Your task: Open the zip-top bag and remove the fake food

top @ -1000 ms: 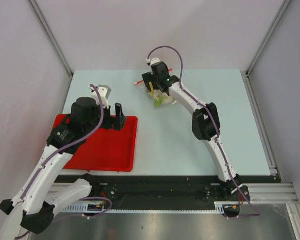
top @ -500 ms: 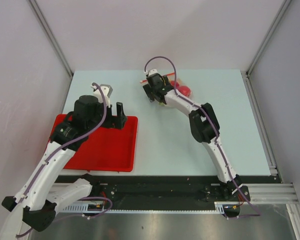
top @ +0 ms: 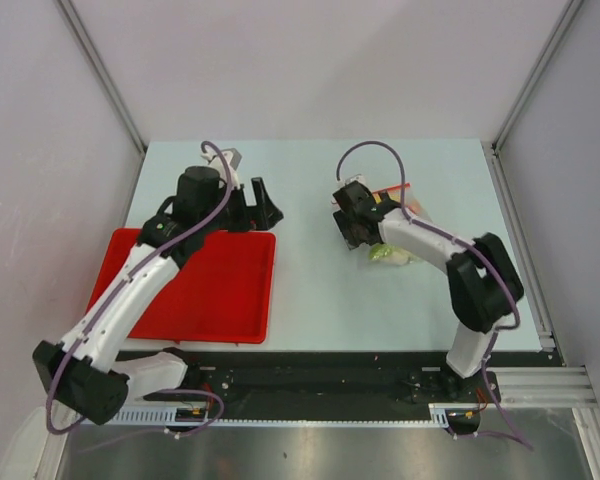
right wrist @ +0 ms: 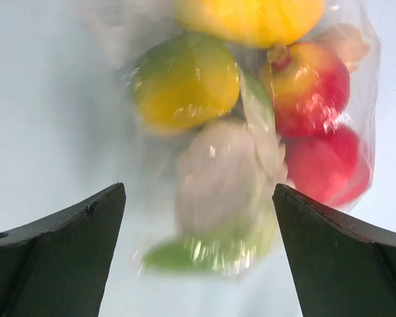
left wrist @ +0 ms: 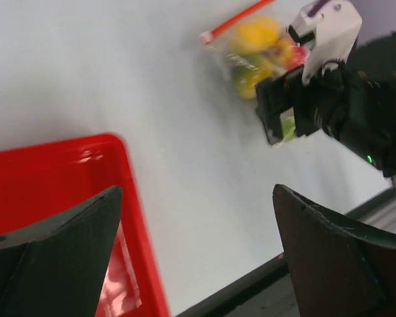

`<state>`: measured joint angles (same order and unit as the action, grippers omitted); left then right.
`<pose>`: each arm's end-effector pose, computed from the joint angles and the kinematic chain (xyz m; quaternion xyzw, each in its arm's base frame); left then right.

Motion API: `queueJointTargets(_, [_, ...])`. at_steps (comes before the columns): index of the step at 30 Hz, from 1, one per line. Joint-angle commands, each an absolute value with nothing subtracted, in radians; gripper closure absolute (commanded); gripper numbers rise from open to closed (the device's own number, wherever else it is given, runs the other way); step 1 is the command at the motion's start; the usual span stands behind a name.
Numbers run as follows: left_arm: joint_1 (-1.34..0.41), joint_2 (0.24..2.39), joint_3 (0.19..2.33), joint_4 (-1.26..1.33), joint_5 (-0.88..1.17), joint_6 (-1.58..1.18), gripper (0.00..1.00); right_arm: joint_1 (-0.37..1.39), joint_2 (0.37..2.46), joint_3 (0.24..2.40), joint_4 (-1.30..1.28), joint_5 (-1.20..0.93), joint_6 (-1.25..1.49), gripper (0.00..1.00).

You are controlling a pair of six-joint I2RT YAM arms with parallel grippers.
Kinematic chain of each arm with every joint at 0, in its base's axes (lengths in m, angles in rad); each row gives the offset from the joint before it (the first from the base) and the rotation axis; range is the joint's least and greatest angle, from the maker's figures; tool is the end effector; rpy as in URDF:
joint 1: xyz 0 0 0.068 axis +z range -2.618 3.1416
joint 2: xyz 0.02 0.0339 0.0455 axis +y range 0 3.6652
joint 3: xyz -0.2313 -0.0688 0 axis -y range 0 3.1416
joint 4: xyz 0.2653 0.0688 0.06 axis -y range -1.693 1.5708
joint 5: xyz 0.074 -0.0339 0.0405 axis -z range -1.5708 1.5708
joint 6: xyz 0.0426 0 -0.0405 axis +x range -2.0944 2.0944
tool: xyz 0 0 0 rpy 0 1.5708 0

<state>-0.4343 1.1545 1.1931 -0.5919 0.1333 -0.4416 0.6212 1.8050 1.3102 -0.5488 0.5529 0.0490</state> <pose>0.2590 -0.1264 0.3342 0.0293 0.8715 -0.2588 0.4155 0.3311 0.2094 0.1700 -0.1939 0.9111 -0.1664 0.3234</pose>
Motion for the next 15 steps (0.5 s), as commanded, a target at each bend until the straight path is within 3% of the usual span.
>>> queueJointTargets(1, [-0.426, 1.341, 1.219, -0.238, 0.413, -0.573, 0.0, 0.652, 1.547, 1.312, -0.665, 0.323, 0.195, 0.0])
queueJointTargets(7, [-0.437, 1.708, 1.475, -0.222, 0.549, -0.545, 0.03, 0.534, 1.347, 1.286, -0.877, 0.139, 0.501, 0.0])
queueJointTargets(15, [-0.468, 2.092, 1.814, -0.213, 0.48, -0.594, 0.04, 0.37, 1.169, 1.207, -0.937, 0.012, 0.575, 0.0])
